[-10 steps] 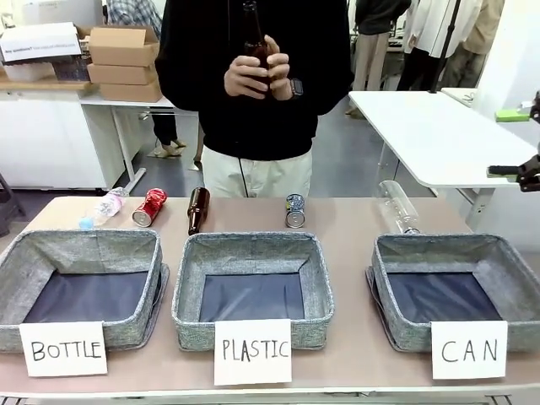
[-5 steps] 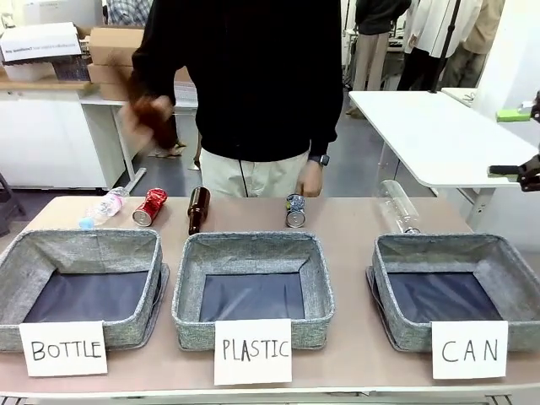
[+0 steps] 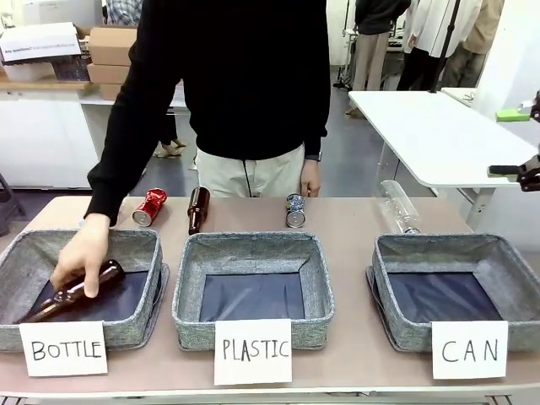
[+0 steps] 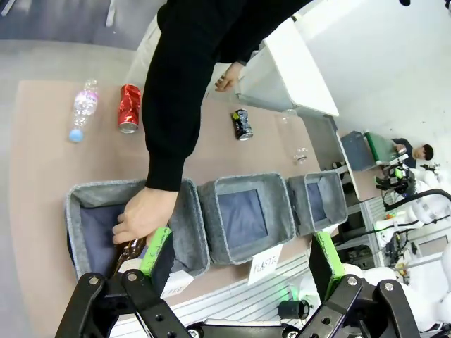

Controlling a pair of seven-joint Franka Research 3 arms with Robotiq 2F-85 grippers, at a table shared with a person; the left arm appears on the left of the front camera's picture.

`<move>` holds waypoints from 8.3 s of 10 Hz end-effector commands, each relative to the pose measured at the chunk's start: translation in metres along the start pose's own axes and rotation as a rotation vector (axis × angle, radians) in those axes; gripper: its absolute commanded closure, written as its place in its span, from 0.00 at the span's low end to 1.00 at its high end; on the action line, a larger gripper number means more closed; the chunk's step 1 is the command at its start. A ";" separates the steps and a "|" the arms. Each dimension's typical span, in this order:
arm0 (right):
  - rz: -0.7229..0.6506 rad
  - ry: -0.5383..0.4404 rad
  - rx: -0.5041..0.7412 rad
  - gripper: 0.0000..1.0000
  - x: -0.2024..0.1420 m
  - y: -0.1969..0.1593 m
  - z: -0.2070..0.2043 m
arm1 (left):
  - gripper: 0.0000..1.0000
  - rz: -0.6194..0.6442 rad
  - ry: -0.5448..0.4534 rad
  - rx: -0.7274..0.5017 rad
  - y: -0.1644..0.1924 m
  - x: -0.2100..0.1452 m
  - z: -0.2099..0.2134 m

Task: Sort the can waste into the basket.
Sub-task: Pick up the can waste from the table and place it in the right Fabric basket.

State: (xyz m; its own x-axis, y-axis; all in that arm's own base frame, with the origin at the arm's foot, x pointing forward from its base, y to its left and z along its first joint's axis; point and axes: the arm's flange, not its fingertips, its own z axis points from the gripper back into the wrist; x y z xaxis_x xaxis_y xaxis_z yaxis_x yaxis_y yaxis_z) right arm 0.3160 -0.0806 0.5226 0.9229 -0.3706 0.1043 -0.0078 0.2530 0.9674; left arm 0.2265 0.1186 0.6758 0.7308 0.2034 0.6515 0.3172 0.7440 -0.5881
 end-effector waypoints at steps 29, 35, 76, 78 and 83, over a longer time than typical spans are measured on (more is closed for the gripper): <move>0.027 0.007 0.011 0.00 0.002 0.001 0.000 | 0.00 0.053 0.593 0.620 0.197 0.067 -0.572; 0.027 0.007 0.011 0.00 0.002 0.001 0.000 | 1.00 0.099 0.590 0.628 0.205 0.060 -0.582; -0.215 -0.283 -0.327 0.00 -0.095 -0.071 0.257 | 0.21 -1.258 0.809 -0.374 -0.382 -0.230 -0.697; -0.215 -0.283 -0.327 0.00 -0.095 -0.071 0.257 | 0.00 -1.244 0.811 -0.380 -0.382 -0.230 -0.693; -0.215 -0.283 -0.327 0.00 -0.095 -0.071 0.257 | 0.00 -1.228 0.811 -0.373 -0.379 -0.229 -0.689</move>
State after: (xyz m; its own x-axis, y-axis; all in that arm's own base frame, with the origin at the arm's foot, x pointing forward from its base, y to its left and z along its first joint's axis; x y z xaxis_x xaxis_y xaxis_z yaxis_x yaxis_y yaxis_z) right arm 0.1334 -0.2922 0.5015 0.7564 -0.6540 0.0148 0.3358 0.4076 0.8492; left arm 0.3592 -0.6493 0.4159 -0.0201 -0.8838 0.4675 0.9967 -0.0542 -0.0596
